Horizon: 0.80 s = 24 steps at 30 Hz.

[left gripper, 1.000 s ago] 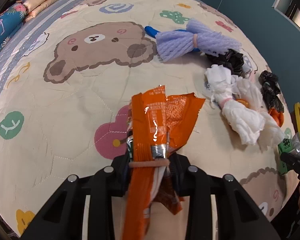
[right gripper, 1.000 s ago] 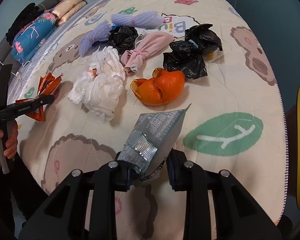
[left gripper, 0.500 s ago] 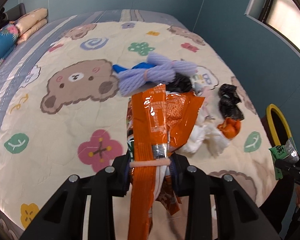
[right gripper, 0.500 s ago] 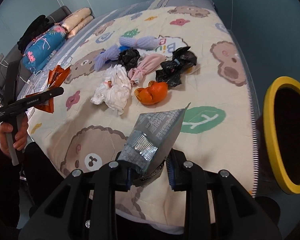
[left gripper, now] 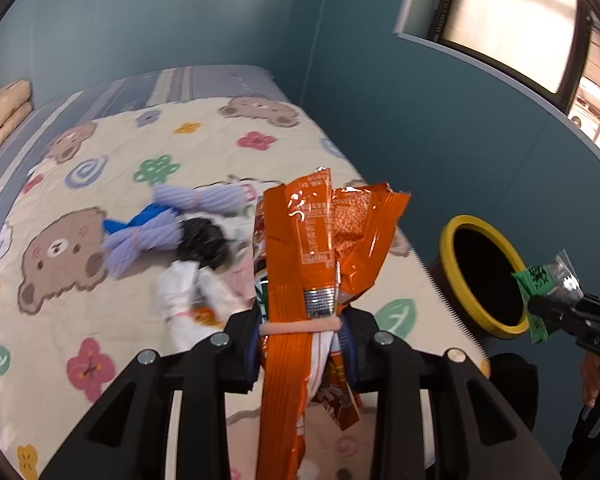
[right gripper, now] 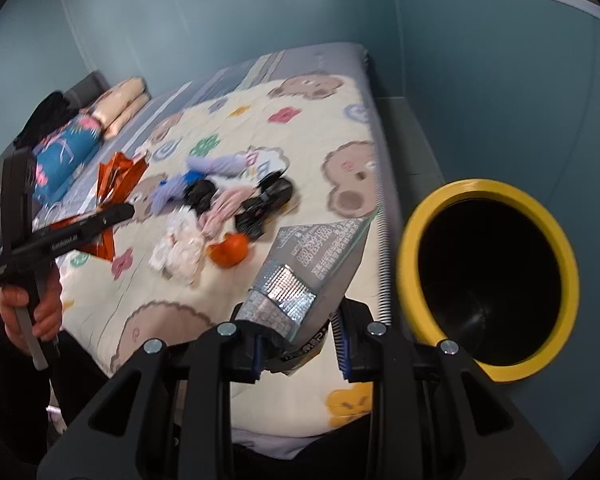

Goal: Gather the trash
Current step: 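Carry the wrapper and packet with both tools over the yellow-rimmed bin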

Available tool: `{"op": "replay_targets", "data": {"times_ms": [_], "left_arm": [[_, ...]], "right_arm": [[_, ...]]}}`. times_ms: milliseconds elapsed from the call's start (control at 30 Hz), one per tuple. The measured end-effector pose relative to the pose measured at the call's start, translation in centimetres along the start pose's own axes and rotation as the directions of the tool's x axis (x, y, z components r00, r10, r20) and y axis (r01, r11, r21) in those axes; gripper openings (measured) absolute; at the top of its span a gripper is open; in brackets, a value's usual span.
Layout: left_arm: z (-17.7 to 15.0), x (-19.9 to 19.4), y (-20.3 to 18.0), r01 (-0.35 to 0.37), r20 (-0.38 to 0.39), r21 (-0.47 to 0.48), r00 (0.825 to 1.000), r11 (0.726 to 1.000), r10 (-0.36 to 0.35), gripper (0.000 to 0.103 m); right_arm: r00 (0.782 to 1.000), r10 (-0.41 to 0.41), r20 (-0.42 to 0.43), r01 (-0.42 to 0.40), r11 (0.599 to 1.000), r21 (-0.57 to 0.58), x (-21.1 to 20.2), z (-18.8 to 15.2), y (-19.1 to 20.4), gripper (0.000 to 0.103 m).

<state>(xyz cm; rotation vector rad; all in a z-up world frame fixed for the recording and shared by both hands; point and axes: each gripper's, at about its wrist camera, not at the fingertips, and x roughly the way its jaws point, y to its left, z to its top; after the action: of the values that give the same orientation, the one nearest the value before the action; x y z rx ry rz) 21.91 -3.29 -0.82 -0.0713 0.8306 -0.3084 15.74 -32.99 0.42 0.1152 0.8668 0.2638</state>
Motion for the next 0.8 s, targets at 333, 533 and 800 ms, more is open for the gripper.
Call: {"op": "replay_targets", "data": {"times_ms": [333,533,800], "left_arm": [[3.4,1.9,-8.6,0.077,0.033,0.104,0.996,0.992,-0.081,0.030],[4.6,4.4,-13.0,0.123,0.047,0.130,0.990,0.984,-0.130,0.030],[4.8,8.3,-18.9,0.179,0.030,0.173,0.982,0.969,-0.187,0.030]], "right_arm": [[0.981,-0.142,0.132,0.125,0.984,0.128,-4.5,2.4,-7.9,0.026],[0.961,-0.211,0.179,0.176,0.965,0.195,-5.5,2.9,-11.8,0.027],[0.949,-0.264,0.175,0.212,0.940,0.268,-4.9,3.1,-16.4,0.028]]}}
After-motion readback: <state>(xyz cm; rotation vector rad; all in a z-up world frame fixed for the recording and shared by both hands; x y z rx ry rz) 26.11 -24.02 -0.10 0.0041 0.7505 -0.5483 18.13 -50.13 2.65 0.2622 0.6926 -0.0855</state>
